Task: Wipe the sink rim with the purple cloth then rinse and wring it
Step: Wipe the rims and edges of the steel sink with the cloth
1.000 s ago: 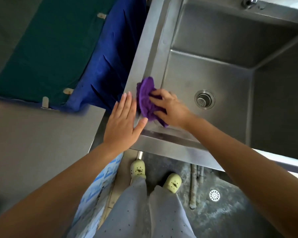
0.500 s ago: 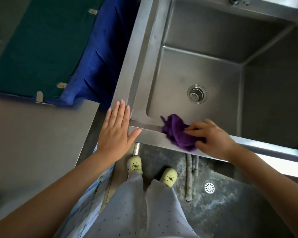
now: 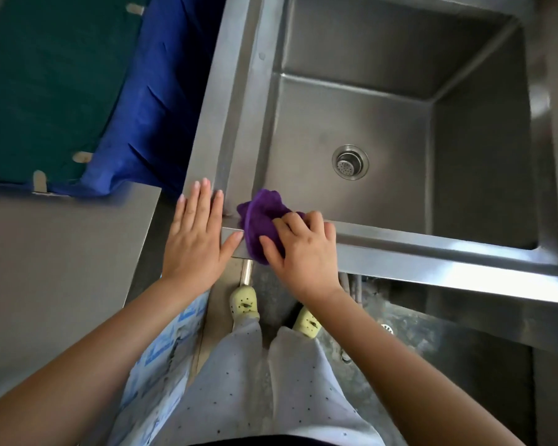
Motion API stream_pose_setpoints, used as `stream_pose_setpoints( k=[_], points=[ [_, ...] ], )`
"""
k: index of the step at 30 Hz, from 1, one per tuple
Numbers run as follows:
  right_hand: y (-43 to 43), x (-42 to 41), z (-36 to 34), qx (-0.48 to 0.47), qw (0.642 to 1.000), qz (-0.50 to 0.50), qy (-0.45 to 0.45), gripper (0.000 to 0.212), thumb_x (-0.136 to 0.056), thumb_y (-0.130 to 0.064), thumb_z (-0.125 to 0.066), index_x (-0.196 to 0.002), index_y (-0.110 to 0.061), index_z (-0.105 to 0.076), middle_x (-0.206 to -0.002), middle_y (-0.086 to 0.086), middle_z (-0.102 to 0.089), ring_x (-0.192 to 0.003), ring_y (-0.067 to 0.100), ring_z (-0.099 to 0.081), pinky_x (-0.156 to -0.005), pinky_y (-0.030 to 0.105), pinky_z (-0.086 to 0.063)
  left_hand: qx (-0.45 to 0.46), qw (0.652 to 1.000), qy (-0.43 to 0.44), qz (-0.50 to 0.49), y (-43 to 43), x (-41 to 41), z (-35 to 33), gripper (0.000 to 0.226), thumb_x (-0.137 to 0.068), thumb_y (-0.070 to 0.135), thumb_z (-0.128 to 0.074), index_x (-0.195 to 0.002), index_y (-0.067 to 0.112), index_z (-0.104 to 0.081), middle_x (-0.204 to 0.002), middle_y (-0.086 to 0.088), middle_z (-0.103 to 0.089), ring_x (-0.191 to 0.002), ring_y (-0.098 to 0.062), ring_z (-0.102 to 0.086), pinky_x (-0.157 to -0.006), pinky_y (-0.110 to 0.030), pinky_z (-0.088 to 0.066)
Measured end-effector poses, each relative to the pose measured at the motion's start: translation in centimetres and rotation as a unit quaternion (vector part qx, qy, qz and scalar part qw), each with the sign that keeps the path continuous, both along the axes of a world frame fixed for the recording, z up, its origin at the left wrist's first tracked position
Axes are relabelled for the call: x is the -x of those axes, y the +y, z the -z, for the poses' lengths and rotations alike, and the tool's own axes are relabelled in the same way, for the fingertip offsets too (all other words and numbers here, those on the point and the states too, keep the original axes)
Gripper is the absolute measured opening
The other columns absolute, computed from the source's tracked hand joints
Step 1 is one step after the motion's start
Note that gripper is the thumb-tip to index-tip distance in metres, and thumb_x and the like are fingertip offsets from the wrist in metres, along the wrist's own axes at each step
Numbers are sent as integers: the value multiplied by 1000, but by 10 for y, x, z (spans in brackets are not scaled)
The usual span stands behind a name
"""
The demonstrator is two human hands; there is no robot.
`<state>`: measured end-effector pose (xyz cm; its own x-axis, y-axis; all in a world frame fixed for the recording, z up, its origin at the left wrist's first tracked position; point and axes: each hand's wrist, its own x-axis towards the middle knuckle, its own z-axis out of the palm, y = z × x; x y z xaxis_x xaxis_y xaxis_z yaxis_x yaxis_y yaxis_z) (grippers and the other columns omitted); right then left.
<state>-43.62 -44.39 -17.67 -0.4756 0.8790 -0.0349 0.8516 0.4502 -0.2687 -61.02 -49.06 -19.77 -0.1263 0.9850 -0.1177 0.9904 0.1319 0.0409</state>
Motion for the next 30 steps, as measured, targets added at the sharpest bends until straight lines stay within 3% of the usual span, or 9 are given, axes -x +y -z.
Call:
stream_pose_setpoints(
  k=[9, 12, 17, 21, 27, 30],
  points=[
    [10, -99, 14, -70, 994, 84, 8, 36, -87, -44, -47, -100, -18, -68, -98, -6, -67, -86, 27, -49, -72, 37, -37, 27, 996, -63, 58, 0, -64, -5, 73, -96, 52, -8, -140, 1, -35, -148, -16, -34, -139, -28, -29, -114, -40, -10],
    [17, -150, 15, -70, 989, 128, 3, 39, -87, -44, -44, -101, -16, -68, -100, -2, -68, -88, 28, -43, -73, 37, -34, 29, 997, -44, 47, -2, -64, -2, 70, -96, 52, -10, -139, 3, -37, -146, -14, -39, -135, -27, -37, -114, -41, -16],
    [30, -203, 8, -60, 976, 200, -58, 42, -86, -42, -38, -93, -9, -63, -100, 12, -65, -89, 37, -48, -74, 44, -38, 17, 998, -35, 42, -2, -68, -2, 64, -96, 48, -20, -135, 3, -45, -143, -13, -44, -133, -27, -40, -113, -41, -19],
    [26, -192, 4, -46, 972, 215, -82, 42, -85, -44, -37, -91, -11, -61, -98, 11, -63, -91, 35, -46, -74, 42, -36, 19, 998, -35, 38, -3, -69, -2, 64, -96, 48, -19, -135, 3, -44, -144, -13, -43, -134, -26, -39, -113, -41, -20],
    [7, -105, 3, -46, 993, 96, -59, 35, -85, -46, -43, -90, -17, -61, -93, 3, -62, -84, 32, -50, -70, 40, -39, 11, 995, -90, 51, 1, -57, -7, 67, -96, 51, -13, -134, 7, -47, -142, -9, -46, -130, -25, -45, -108, -35, -24],
    [3, -70, 5, -59, 994, 57, -70, 37, -86, -48, -43, -95, -19, -62, -94, 3, -62, -83, 30, -51, -70, 39, -41, -34, 995, -96, 20, 7, -34, -10, 60, -96, 47, -22, -136, 8, -45, -145, -11, -42, -134, -26, -39, -110, -40, -26]
  ],
)
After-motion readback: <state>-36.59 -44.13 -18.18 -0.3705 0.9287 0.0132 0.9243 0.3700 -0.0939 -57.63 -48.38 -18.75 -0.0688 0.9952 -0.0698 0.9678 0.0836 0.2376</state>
